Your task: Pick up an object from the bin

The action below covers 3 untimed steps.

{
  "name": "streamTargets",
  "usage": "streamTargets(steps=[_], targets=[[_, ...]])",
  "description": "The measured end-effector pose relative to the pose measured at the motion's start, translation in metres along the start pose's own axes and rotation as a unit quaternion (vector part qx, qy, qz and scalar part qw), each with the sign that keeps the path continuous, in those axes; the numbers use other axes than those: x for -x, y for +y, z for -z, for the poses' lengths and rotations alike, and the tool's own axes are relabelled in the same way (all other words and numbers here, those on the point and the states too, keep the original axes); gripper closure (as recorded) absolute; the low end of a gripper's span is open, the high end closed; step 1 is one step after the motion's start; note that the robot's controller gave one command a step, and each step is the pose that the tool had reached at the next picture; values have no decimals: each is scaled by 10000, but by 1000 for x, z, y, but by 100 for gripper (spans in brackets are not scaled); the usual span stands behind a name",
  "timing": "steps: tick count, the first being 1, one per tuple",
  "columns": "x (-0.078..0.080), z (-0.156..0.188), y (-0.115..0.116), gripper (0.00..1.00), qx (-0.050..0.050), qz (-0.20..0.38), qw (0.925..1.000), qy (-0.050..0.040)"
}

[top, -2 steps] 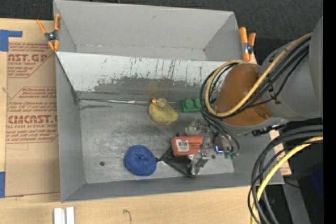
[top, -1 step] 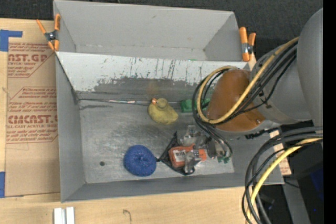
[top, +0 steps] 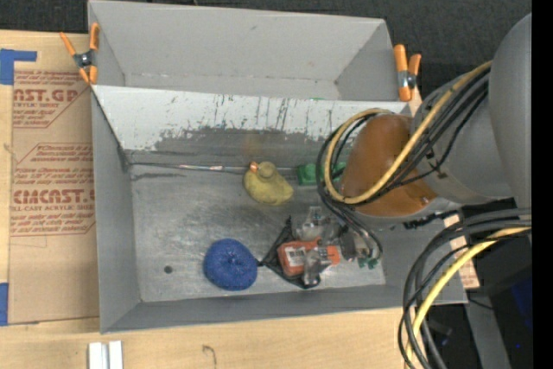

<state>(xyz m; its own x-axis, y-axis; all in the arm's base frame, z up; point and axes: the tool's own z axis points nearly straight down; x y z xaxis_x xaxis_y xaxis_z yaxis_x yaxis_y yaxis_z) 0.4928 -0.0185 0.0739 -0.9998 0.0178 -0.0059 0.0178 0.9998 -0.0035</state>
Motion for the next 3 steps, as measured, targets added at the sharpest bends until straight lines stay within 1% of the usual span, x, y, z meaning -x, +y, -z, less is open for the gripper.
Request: streamTargets(steps=[1, 3], targets=[[-1, 3, 0, 100, 2, -2, 10000, 9], [-3, 26, 1, 100, 17, 6, 10000, 62]])
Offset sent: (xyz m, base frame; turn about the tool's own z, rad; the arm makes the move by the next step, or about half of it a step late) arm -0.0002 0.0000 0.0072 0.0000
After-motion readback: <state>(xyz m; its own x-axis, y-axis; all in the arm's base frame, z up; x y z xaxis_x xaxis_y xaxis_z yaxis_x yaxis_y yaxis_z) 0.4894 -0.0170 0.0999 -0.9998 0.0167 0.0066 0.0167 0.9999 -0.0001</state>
